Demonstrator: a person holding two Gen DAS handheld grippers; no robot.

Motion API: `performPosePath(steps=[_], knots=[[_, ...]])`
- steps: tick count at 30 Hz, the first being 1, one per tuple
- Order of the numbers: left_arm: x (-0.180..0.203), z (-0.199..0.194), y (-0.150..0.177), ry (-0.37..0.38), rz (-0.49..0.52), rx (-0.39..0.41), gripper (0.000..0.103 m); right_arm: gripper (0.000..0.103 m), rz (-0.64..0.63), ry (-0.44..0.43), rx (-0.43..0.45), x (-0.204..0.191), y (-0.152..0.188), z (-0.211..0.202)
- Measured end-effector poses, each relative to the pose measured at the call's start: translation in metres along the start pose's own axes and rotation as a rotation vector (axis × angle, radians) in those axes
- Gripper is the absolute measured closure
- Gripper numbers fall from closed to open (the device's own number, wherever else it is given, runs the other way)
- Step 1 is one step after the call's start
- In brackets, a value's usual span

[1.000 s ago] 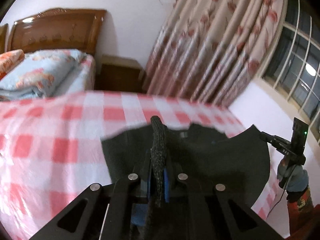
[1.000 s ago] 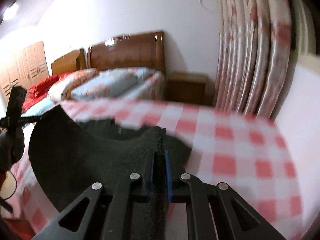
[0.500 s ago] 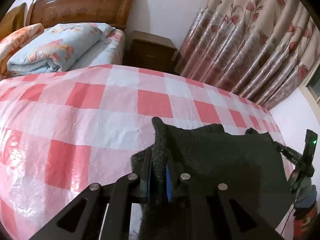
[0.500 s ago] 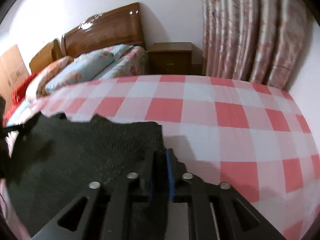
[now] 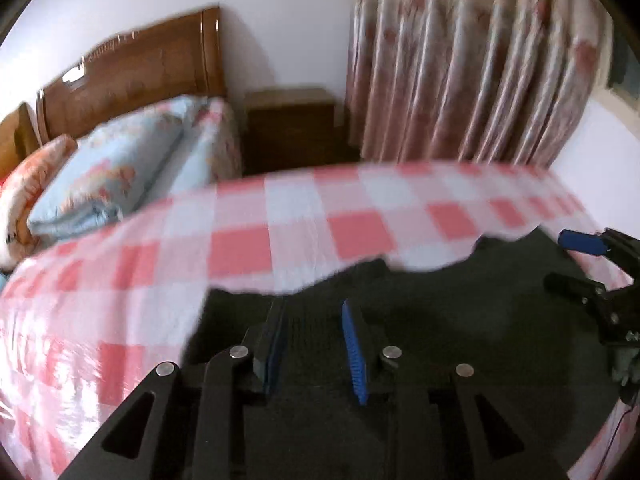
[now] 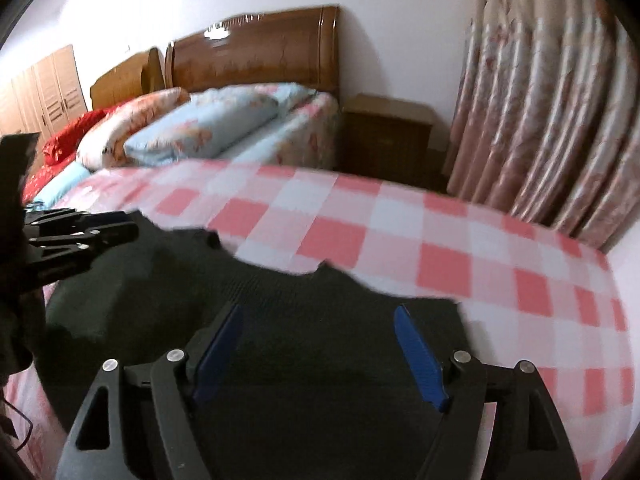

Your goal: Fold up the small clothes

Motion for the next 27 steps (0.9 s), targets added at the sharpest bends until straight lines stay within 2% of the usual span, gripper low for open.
performPosePath(steps=[2, 3, 6, 10, 17, 19, 20, 21, 23, 25, 27], knots=[[-0.003, 0.015, 0.009, 0.003, -0.020, -0.052, 0.075, 0.000, -0.034, 0.061, -0.059, 0.002, 0.011, 0.020], [-0.007, 0.012, 0.007, 0.030, -0.047, -0.037, 0.075, 0.000, -0.004, 0.075, -0.119, 0.010, 0.021, 0.033], [-0.015, 0.012, 0.010, 0.059, -0.104, -0.039, 0.075, 0.000, 0.074, 0.026, -0.097, 0.023, 0.020, 0.031], [-0.017, 0.012, 0.014, 0.079, -0.128, -0.034, 0.075, 0.000, 0.036, 0.051, -0.113, 0.016, 0.022, 0.036], [-0.027, 0.015, 0.011, 0.120, -0.173, -0.041, 0.075, 0.000, 0.067, 0.005, -0.100, 0.020, 0.021, 0.034], [-0.027, 0.007, 0.008, 0.084, -0.193, -0.021, 0.075, 0.000, 0.072, 0.026, -0.107, 0.018, 0.019, 0.031], [-0.024, -0.003, 0.007, 0.082, -0.207, 0.008, 0.078, 0.000, 0.056, 0.071, -0.112, 0.012, 0.017, 0.026], [-0.019, -0.010, 0.005, 0.113, -0.216, 0.021, 0.077, 0.000, 0.037, 0.092, -0.106, 0.004, 0.013, 0.023], [0.001, -0.021, 0.002, 0.172, -0.192, 0.034, 0.076, 0.000, -0.015, 0.060, -0.073, -0.021, 0.004, 0.016], [0.026, -0.017, -0.001, 0.130, -0.098, 0.027, 0.075, 0.000, -0.116, 0.037, -0.064, -0.053, -0.004, 0.018], [0.042, 0.004, 0.004, 0.077, -0.026, -0.047, 0.075, 0.000, -0.170, 0.012, -0.097, -0.072, -0.002, 0.032]])
Point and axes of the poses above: each gripper's, at about its wrist camera, not at the fingertips, and z roughly the way its jaws point, x to its right, y to its underside, the point moved 4 cm from there along z, roughly the way its jaws point, and after that the axes turned 6 degrees about -z, right-handed, at the moved point
